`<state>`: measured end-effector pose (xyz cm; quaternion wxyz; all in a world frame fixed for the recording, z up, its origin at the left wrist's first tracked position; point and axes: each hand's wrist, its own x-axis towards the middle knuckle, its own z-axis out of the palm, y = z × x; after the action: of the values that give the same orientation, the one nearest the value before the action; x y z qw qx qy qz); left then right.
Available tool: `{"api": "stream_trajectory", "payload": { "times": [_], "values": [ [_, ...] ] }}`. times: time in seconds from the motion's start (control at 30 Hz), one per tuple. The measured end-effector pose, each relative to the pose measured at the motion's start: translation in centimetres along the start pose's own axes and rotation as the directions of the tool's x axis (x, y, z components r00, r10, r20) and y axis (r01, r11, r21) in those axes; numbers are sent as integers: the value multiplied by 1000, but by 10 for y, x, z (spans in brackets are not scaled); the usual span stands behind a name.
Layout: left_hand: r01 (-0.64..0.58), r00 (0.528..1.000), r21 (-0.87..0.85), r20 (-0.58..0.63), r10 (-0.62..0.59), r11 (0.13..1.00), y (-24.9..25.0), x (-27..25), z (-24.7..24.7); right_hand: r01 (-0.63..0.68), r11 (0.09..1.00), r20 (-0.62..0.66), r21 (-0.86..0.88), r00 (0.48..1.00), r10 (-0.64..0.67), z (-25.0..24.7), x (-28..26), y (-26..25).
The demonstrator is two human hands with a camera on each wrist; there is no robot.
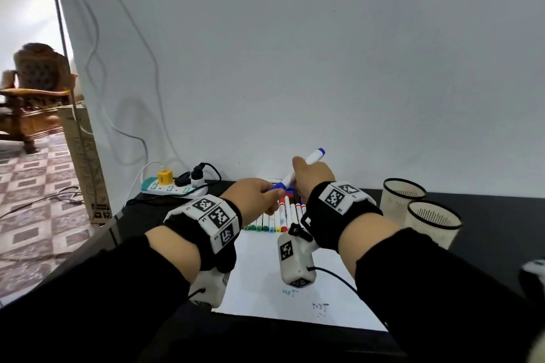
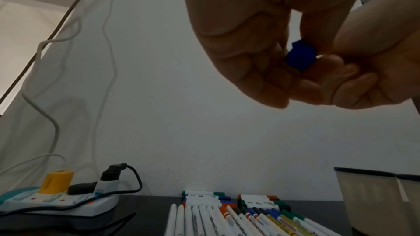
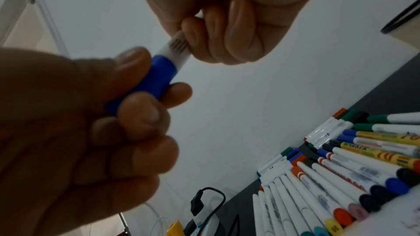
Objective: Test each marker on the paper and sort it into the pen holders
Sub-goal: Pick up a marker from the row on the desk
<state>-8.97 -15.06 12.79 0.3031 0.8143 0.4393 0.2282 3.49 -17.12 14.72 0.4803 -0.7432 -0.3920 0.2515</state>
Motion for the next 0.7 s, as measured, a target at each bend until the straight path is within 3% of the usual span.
{"api": "stream_trajectory", "payload": {
  "times": [0.17, 0.33, 0.57, 0.7],
  "values": [
    [36, 991, -217, 131, -7, 976, 5, 3, -1, 96, 995, -18, -24, 995, -97, -8, -4, 0],
    [84, 979, -392, 204, -2, 916, 16, -1, -9, 129, 980, -31, 149, 992, -125, -14, -7, -1],
    [9, 991, -198, 132, 18, 980, 11, 0, 0, 63, 997, -21, 54, 998, -62, -2, -11, -3],
    [9, 999, 37, 37, -10, 999, 7, 0, -1, 3, 998, -57, 59, 998, 1, 7, -11, -10]
  ]
}}
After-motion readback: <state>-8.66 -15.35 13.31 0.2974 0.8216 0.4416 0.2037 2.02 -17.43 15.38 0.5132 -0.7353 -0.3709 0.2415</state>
